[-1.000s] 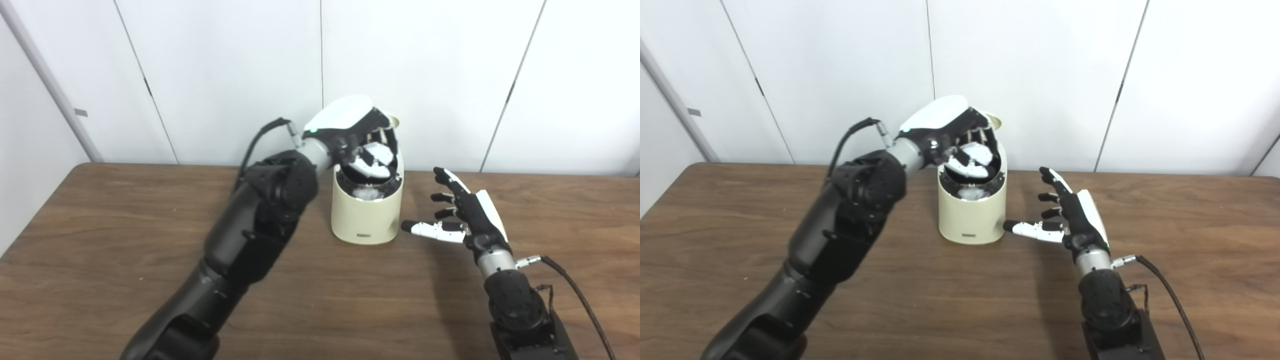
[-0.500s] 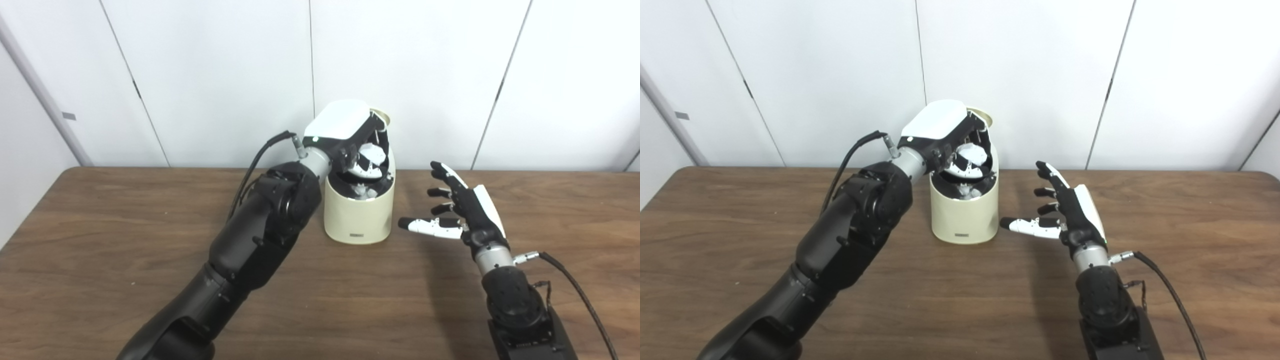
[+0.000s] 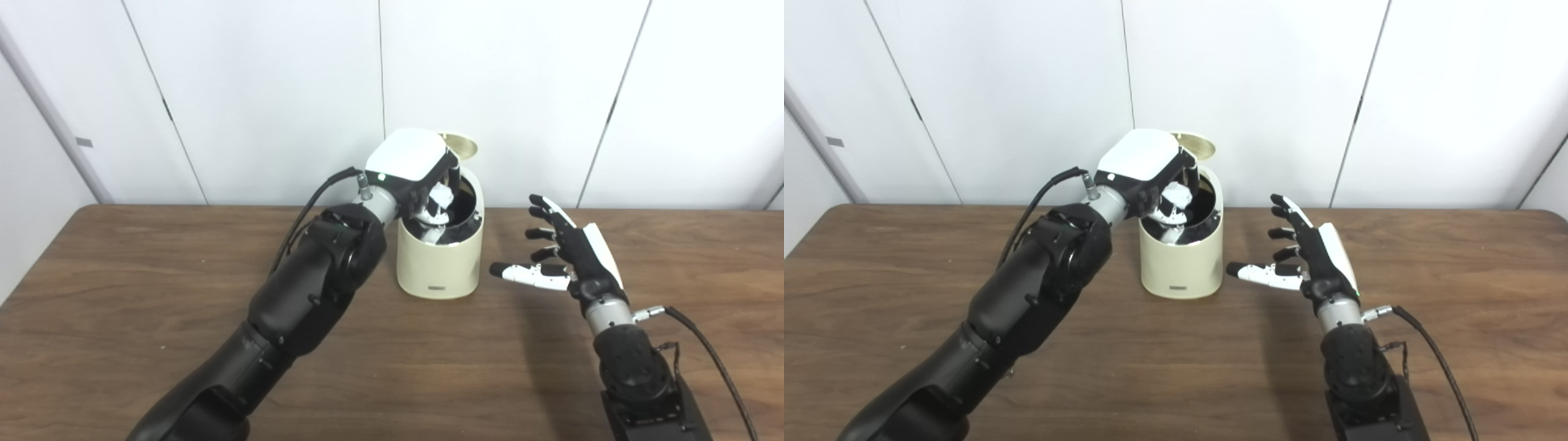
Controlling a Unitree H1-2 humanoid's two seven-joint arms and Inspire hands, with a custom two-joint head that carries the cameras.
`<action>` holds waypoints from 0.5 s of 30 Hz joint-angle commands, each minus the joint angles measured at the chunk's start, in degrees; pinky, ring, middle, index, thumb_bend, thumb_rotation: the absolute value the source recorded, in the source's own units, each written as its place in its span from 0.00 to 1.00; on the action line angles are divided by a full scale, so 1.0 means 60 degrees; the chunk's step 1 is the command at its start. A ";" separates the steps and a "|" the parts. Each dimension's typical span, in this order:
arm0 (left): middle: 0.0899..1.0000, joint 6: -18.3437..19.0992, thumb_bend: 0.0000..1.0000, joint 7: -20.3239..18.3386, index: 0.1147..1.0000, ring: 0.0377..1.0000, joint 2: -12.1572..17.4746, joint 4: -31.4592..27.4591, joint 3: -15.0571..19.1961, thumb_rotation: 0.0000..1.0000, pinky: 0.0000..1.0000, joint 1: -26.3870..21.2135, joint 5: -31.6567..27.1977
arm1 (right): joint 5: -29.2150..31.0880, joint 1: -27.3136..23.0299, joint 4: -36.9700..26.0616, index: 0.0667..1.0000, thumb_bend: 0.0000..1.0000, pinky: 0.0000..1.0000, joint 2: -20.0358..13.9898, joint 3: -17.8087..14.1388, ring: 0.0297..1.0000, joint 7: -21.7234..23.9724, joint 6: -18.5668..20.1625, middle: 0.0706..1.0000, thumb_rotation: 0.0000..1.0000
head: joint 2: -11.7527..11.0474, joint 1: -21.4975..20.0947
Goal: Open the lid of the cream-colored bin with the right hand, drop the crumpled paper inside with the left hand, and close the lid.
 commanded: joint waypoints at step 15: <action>0.64 0.0557 0.99 -0.1327 0.65 0.50 0.0160 -0.0345 0.0050 0.10 0.35 -0.0473 0.0421 | -0.0055 -0.0196 -0.0376 0.90 0.85 0.59 -0.0034 -0.0023 0.76 -0.0016 -0.0112 0.88 0.28 | 0.0073 -0.0034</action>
